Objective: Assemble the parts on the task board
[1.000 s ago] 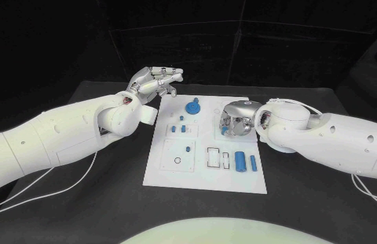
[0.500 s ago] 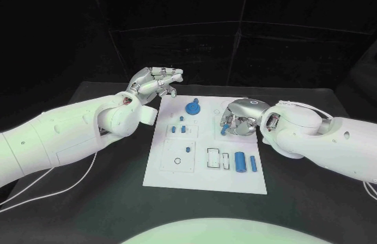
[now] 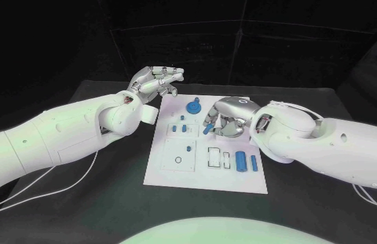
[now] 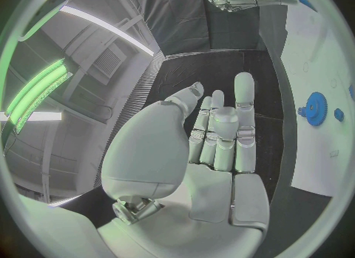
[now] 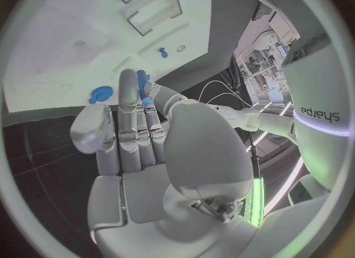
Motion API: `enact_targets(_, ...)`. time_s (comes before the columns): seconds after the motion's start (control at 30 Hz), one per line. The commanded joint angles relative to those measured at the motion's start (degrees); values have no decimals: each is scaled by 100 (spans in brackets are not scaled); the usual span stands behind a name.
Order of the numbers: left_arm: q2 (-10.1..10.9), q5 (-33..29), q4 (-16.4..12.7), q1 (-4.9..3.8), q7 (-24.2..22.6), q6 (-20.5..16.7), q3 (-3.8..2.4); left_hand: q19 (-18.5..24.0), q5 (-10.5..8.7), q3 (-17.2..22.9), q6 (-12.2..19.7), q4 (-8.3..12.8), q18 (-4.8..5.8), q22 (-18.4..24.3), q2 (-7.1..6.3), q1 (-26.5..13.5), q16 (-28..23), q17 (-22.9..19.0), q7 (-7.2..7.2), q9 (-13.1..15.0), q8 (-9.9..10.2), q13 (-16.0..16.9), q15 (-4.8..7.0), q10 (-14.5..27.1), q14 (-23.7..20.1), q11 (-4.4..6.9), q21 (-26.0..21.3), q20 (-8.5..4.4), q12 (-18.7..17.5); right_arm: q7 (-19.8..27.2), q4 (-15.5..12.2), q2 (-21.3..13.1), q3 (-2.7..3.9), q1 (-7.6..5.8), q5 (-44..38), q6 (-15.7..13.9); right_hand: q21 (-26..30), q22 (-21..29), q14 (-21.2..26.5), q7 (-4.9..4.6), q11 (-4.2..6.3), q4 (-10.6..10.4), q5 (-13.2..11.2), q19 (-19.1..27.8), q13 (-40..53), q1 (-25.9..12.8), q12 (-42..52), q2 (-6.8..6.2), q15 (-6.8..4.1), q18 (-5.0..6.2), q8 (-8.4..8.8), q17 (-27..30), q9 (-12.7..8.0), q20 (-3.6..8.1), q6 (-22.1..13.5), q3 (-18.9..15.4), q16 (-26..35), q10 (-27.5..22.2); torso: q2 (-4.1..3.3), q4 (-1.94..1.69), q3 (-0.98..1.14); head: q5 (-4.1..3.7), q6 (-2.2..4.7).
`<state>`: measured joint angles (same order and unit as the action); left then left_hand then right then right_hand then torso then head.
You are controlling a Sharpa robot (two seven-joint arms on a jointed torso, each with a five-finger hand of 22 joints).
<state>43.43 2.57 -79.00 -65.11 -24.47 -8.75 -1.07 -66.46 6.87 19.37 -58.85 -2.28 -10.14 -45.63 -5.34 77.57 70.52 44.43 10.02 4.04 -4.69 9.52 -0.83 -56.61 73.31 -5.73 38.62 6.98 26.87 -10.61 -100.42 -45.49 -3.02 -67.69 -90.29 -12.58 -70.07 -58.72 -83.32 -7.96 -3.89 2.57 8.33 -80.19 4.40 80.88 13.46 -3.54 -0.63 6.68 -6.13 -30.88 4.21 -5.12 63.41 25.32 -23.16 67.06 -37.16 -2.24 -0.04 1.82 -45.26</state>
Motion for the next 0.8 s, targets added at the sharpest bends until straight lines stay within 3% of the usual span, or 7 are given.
enact_targets(0.03,-29,-18,-7,-8,-36,66,-4,-19,-16,-24,51,1,-34,8,27,17,18,3,0,5,-20,8,-39,32,5,-8,-37,7,28,354,69,279,0,16,152,-108,-32,-3,-11,-40,-13,3,42,-9,6,-45,-37,-56,-39,-50,-2,-8,4,22,16,54,26,19,-2,-17,0,16,-9)
enact_targets(0.2,-43,-18,-6,-8,-36,67,-5,-19,-16,-24,51,1,-34,8,27,17,18,3,0,5,-20,8,-39,32,5,-8,-37,7,28,451,190,638,-5,75,170,92,-26,10,-14,-59,-31,1,51,2,0,-89,-84,-90,-25,-49,30,-13,-7,15,-21,80,26,-14,3,-30,-7,61,-30)
enact_targets(0.3,-42,-18,-5,-8,-40,64,-5,-19,-16,-24,51,1,-34,8,27,17,18,3,0,5,-20,8,-39,32,5,-8,-37,7,28,486,322,820,-10,174,177,239,-29,6,-14,-62,-35,0,50,2,-1,-98,-91,-95,-24,-50,35,-14,-9,13,-26,83,26,-19,7,-14,-18,120,-36)
enact_targets(0.47,-45,-18,-5,-9,-44,63,-5,-19,-16,-24,51,1,-34,8,27,17,18,3,0,5,-20,8,-39,32,5,-8,-37,7,28,501,501,1015,-17,353,125,447,-30,5,-15,-65,-39,0,51,3,-2,-106,-101,-100,-22,-51,41,-16,-11,11,-33,87,25,-25,-1,-11,2,182,-78)
enact_targets(0.63,-44,-18,1,-9,-44,63,-5,-19,-16,-24,51,1,-34,8,27,17,18,3,0,5,-20,8,-39,32,5,-8,-37,7,28,495,644,1162,-63,480,17,576,-30,6,-16,-67,-41,-2,52,4,-2,-116,-106,-106,-20,-51,44,-17,-12,9,-36,87,25,-28,1,-9,2,197,-108)
enact_targets(0.8,-48,-18,7,-9,-43,66,-5,-19,-16,-24,51,1,-34,8,27,17,18,3,0,5,-20,8,-39,32,5,-8,-37,7,28,439,728,1221,-101,524,-117,648,-29,8,-16,-69,-43,-6,52,6,-2,-128,-112,-111,-18,-50,47,-18,-12,8,-38,86,25,-29,5,-10,1,206,-124)
